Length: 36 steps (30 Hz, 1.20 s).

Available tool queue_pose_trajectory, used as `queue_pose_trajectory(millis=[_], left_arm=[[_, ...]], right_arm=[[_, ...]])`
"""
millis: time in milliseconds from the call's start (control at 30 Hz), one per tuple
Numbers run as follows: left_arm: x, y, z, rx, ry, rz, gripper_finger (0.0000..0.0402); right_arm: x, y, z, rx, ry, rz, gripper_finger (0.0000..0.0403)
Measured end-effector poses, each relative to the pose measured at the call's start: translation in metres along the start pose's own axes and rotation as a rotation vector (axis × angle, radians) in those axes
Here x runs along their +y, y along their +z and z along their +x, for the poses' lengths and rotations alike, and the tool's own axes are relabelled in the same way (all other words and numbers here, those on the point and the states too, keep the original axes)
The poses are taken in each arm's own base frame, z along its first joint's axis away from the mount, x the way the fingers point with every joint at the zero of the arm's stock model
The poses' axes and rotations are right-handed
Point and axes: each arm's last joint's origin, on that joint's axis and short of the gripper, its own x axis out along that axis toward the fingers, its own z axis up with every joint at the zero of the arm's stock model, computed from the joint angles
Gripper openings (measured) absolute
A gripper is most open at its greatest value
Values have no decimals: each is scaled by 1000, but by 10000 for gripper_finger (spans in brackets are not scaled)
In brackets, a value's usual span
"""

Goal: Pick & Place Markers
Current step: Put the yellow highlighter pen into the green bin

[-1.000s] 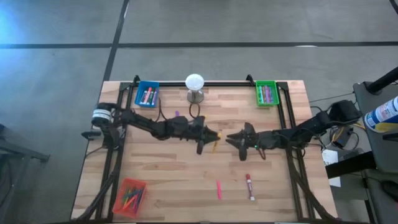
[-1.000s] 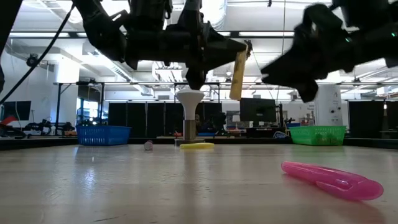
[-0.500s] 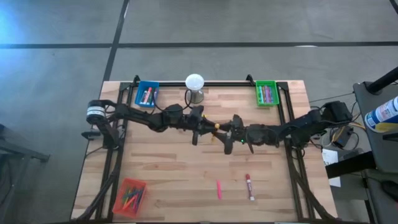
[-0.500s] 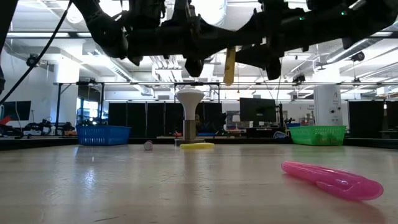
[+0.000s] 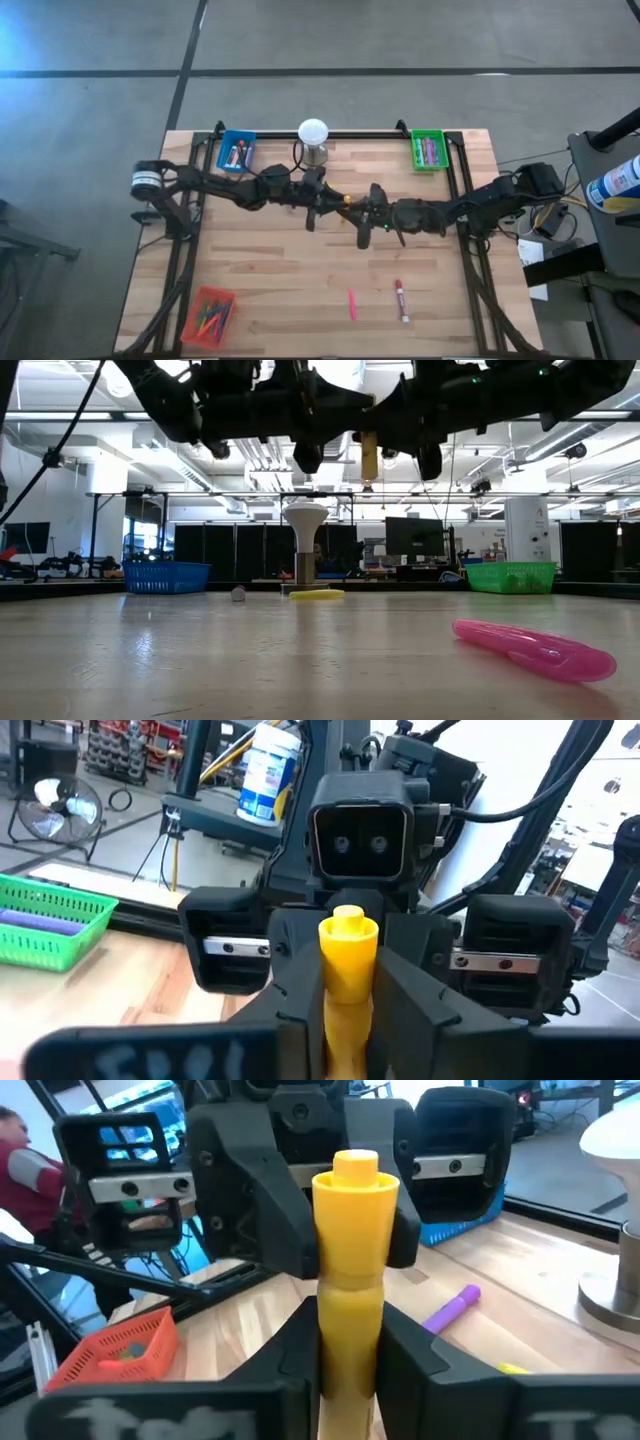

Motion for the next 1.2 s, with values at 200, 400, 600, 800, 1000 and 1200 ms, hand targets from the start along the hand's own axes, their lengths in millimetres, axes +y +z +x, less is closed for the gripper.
queue_pose_trajectory(millis=[200,400,600,800,1000,1200], left_arm=[[-2,2,-22,8,33,52,113],[-7,-11,-61,12,75,98,118],[-12,-24,-96,-15,149,97,119],[-16,-35,-120,-6,172,54,119],[-17,-40,-129,-2,175,35,119],[-17,-41,-130,4,177,34,119]], right_arm=[[-11,5,-7,67,-86,-10,55],[-45,32,-23,221,-333,-66,60],[-112,75,-49,449,-805,-9,61],[-181,101,-73,497,-1050,106,62],[-232,103,-80,541,-1120,176,63],[-267,105,-74,611,-1189,199,63]])
